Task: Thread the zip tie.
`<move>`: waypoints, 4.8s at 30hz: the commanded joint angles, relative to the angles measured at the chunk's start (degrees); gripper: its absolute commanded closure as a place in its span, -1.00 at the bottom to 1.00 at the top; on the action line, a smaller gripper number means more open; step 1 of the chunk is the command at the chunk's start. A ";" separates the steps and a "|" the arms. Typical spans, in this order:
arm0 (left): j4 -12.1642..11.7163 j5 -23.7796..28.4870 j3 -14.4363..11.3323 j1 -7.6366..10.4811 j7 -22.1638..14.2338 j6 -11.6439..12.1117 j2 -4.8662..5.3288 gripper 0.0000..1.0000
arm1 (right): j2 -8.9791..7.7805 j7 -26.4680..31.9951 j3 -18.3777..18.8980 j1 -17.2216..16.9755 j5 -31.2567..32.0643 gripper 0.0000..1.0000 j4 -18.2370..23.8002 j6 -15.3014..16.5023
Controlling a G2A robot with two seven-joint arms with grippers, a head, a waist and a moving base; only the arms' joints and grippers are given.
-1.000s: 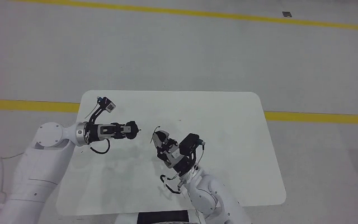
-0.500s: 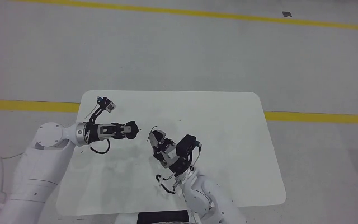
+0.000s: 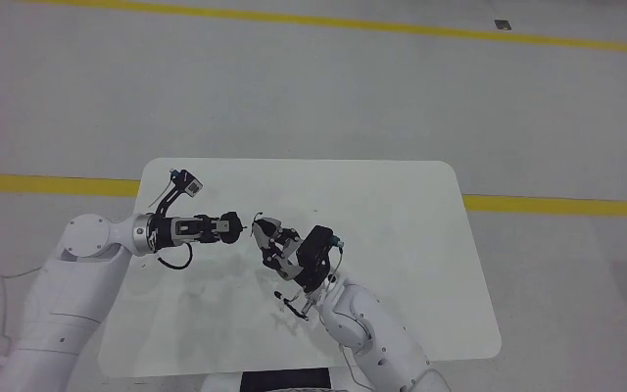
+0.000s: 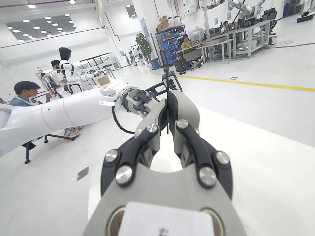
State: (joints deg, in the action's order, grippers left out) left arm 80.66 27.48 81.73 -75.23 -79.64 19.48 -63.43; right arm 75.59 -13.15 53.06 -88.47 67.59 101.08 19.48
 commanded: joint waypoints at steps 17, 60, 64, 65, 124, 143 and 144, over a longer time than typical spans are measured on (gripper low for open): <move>0.61 -2.67 -1.48 -0.28 0.00 -0.12 1.49 1.00 | -1.41 -2.12 -0.96 1.04 1.14 1.00 0.92 0.01; 0.37 18.08 -13.39 1.07 0.00 -1.51 10.60 1.00 | -9.54 -12.24 -10.25 7.75 0.69 1.00 -1.29 0.01; 1.09 17.71 -13.80 0.74 1.59 -2.31 10.53 1.00 | -9.47 -11.55 -9.64 7.58 0.73 1.00 -0.92 -0.71; 1.17 17.83 -13.76 0.65 1.51 -2.45 10.55 1.00 | -9.46 -11.64 -9.33 7.46 0.78 1.00 -0.79 -0.63; 1.70 18.51 -13.32 0.17 0.49 -2.79 10.74 1.00 | -10.26 -15.89 -12.53 10.86 2.54 1.00 -3.07 0.01; 1.70 18.51 -13.32 0.17 0.49 -2.79 10.74 1.00 | -10.03 -16.49 -12.74 11.19 2.98 1.00 -3.28 0.01; 1.70 18.51 -13.32 0.17 0.49 -2.79 10.74 1.00 | -10.03 -16.49 -12.73 11.19 3.03 1.00 -3.28 0.01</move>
State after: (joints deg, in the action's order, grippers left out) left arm 82.37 45.99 68.40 -75.06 -79.15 16.69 -52.69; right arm 65.56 -29.65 40.32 -77.28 70.57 97.80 19.48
